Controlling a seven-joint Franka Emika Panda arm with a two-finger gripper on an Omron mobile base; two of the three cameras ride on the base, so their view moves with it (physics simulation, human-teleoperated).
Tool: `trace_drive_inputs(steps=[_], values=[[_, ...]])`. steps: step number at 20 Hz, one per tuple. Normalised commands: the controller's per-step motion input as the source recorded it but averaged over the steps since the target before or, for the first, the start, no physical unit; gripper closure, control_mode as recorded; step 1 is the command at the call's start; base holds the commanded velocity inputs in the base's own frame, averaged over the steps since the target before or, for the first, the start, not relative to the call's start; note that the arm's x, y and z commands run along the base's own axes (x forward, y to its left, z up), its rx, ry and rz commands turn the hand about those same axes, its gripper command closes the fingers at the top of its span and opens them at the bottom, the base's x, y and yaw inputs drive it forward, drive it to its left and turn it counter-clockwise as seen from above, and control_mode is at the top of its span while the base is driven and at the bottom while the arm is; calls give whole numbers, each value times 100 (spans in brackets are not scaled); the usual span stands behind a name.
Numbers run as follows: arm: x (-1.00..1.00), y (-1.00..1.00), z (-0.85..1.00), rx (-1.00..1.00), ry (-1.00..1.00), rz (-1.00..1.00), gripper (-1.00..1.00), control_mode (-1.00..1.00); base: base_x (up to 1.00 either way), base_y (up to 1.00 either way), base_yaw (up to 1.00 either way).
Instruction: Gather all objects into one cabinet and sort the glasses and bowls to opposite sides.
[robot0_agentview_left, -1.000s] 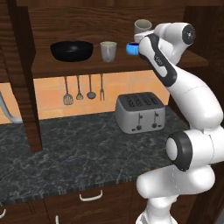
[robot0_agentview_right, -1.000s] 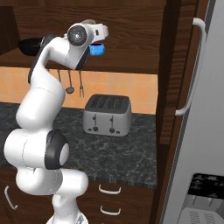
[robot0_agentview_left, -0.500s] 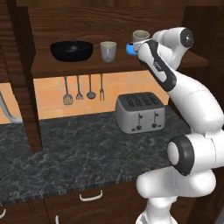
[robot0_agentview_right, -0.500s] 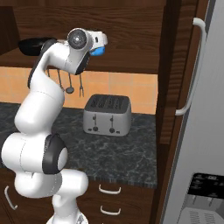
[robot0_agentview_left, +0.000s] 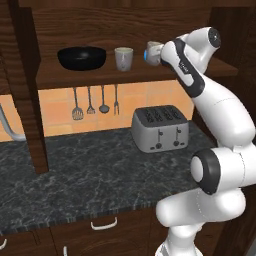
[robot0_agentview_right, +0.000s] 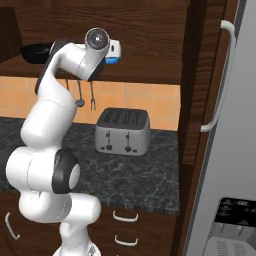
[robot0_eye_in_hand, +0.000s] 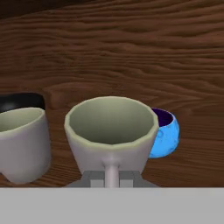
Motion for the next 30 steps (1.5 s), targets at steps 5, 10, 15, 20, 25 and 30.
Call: trace_drive_inputs(steps=[5,10,15,20,25,30], values=[[0,0,0,0,0,0,100,-100,0,0,0],[0,11,-14,-2,-5,0,100,-100,0,0,0],[0,14,-20,-1,-5,0,100,-100,0,0,0],[0,19,-7,0,-1,0,100,-100,0,0,0],[11,16,0,0,0,0,100,-100,0,0,0],[29,10,0,0,0,0,100,-100,0,0,0]])
